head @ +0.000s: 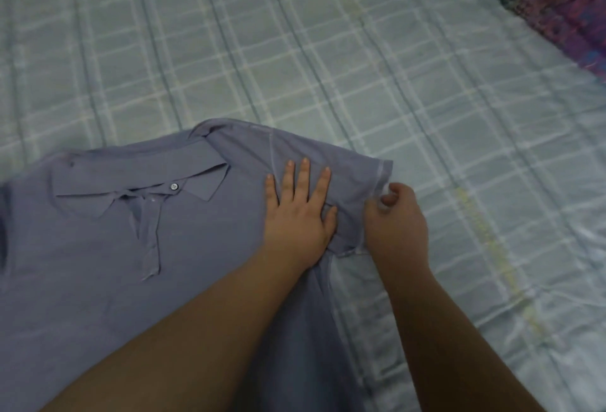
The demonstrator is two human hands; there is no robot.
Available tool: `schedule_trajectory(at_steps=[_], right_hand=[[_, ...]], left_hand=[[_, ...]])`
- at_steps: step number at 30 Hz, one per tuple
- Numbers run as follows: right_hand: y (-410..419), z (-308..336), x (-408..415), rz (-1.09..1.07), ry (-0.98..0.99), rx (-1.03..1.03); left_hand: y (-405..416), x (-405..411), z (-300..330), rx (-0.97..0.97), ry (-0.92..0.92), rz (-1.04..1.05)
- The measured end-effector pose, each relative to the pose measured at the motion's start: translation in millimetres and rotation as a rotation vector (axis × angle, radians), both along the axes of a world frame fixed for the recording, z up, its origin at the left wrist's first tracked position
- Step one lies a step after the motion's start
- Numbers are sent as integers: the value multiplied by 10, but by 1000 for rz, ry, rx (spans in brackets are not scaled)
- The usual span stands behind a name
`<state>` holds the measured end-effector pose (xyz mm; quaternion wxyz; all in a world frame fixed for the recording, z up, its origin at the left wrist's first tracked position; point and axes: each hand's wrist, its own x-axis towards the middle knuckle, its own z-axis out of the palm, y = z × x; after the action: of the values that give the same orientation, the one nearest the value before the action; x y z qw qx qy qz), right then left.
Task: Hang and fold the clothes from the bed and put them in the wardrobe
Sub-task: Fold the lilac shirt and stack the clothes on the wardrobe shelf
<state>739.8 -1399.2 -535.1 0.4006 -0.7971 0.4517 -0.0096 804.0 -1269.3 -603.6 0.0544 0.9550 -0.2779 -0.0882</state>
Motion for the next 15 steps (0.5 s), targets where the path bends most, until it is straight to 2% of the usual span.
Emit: schedule_trajectory(at_steps=[3,6,9,11,13,15], right_hand=[[-21,-94,227,19,49,-16],[-97,-89,359,-37,129,58],[-40,-26,414,33,183,31],[59,17,399,42,98,-74],[174,110,361,69,2,-161],[293,257,344,69,-82,-117]], left_hand=[[-20,7,-4,-5,-4,4],[4,10,4,-5,15,-3],[21,31,47,-21,64,-7],[36,62,114,-72,110,0],[88,132,207,-207,190,36],[199,217,322,-390,246,88]])
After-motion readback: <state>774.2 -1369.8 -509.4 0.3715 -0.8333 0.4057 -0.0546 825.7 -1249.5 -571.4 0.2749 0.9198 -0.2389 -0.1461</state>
